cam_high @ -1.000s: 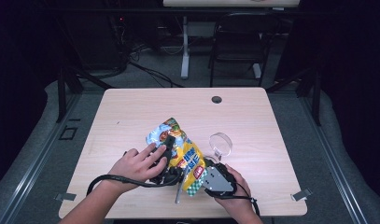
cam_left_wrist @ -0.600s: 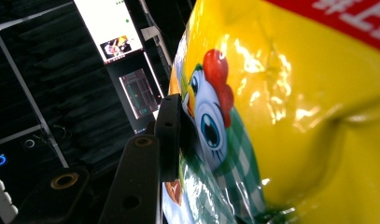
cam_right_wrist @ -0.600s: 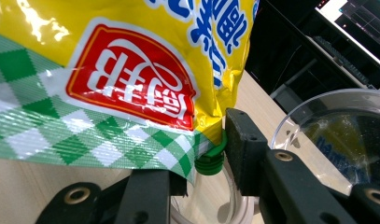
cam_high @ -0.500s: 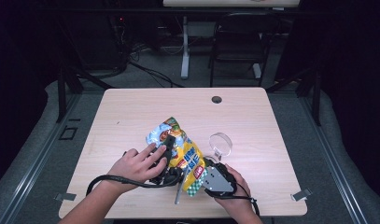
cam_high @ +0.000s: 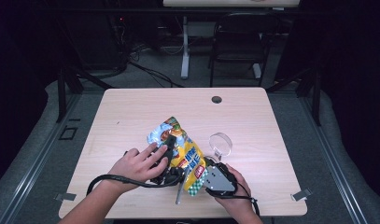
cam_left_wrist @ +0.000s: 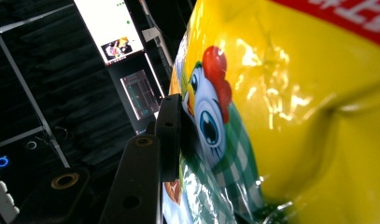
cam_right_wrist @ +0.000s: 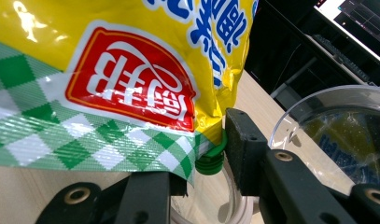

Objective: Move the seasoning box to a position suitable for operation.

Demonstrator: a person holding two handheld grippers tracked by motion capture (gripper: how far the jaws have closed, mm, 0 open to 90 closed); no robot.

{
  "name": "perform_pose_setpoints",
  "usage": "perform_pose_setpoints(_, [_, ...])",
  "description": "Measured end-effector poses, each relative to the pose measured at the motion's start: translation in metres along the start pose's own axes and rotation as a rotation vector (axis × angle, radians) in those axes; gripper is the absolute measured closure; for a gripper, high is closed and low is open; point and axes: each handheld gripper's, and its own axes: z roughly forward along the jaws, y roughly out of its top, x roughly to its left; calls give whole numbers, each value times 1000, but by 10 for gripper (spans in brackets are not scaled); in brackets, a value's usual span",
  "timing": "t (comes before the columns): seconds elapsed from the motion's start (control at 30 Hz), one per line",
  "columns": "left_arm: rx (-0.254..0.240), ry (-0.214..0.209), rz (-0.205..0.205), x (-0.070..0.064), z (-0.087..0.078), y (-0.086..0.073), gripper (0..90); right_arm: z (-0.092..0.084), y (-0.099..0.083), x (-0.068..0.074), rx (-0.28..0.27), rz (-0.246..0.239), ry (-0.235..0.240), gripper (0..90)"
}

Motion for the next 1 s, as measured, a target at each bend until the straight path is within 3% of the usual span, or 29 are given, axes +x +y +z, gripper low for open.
perform_pose_setpoints(0.5, [-2,14,13,1,-1,1,693,1,0,0,-5,9,5,711])
perform_pose_setpoints(0.67, [9,15,39,3,-2,1,694,1,0,0,-7,13,5,711])
perform_pose_setpoints(1.0, [3,11,37,5,-3,1,699,1,0,-2,-13,38,16,711])
